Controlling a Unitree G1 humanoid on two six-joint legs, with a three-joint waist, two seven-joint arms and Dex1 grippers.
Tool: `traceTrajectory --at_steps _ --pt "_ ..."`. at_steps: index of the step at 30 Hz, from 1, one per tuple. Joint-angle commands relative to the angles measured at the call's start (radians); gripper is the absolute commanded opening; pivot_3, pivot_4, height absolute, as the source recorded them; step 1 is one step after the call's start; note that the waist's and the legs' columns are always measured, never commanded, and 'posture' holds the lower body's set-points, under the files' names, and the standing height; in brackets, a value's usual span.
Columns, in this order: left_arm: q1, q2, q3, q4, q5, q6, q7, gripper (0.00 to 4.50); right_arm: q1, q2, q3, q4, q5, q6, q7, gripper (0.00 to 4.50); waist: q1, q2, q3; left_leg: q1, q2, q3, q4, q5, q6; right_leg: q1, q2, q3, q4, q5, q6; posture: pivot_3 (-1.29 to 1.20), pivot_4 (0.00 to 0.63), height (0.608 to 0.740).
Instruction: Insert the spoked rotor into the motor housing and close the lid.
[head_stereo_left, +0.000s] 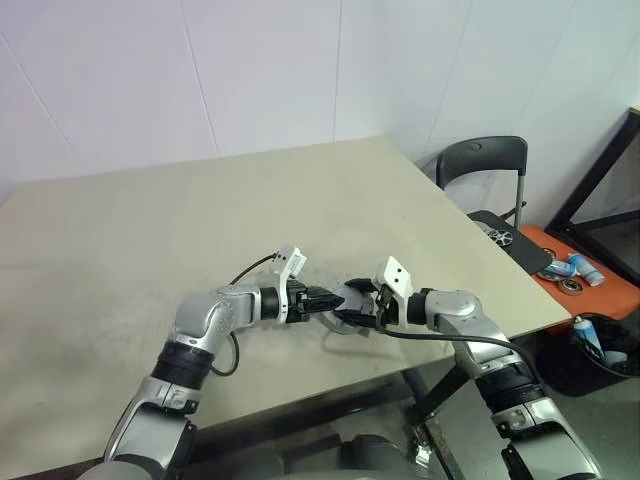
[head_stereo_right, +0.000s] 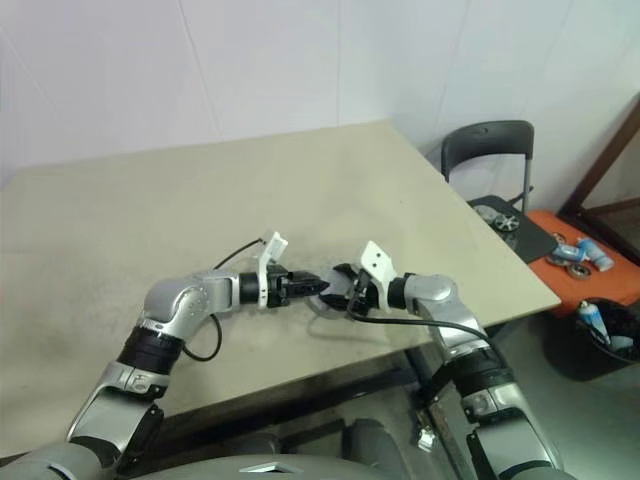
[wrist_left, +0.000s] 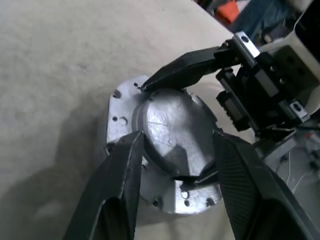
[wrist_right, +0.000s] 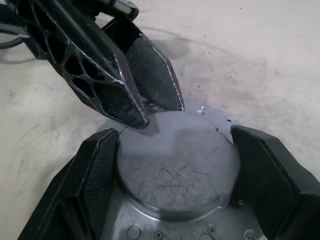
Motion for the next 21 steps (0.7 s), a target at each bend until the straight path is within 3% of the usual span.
traceTrajectory --at_steps 1,16,20,21 --pt "-0.024 -0.017 -0.058 0.066 0.06 -0.036 -0.045 2.32 0.033 -0.023 0.013 0.01 -0.033 0.037 -0.014 3.27 0.001 0.0 0.0 0.001 0.0 0.0 0.0 0.0 0.0 0.001 0.0 0.0 0.0 0.0 0.0 0.0 0.0 0.74" --pt "-0.036 -0.055 -0.053 0.103 0.131 -0.042 -0.092 2.32 0.048 -0.022 0.0 -0.024 -0.032 0.097 -0.046 3.27 0.003 0.0 -0.001 0.003 0.0 -0.001 0.0 -0.004 0.006 0.003 -0.001 0.001 -0.001 -0.003 0.004 0.0 0.0 0.74" --pt "-0.028 -0.056 -0.051 0.089 0.137 -0.034 -0.092 2.32 0.027 -0.004 -0.025 -0.019 -0.013 0.155 -0.075 4.46 0.001 0.0 -0.001 0.006 0.0 -0.001 -0.001 -0.005 0.007 0.007 -0.001 0.0 -0.004 -0.003 0.005 0.0 0.0 0.74" --pt "-0.025 -0.056 -0.051 0.085 0.138 -0.032 -0.091 2.32 0.02 -0.005 -0.019 -0.018 -0.007 0.197 -0.07 4.46 0.0 0.0 -0.001 0.006 0.0 -0.001 -0.001 -0.005 0.007 0.008 -0.001 0.0 -0.005 -0.003 0.005 0.0 0.0 0.74"
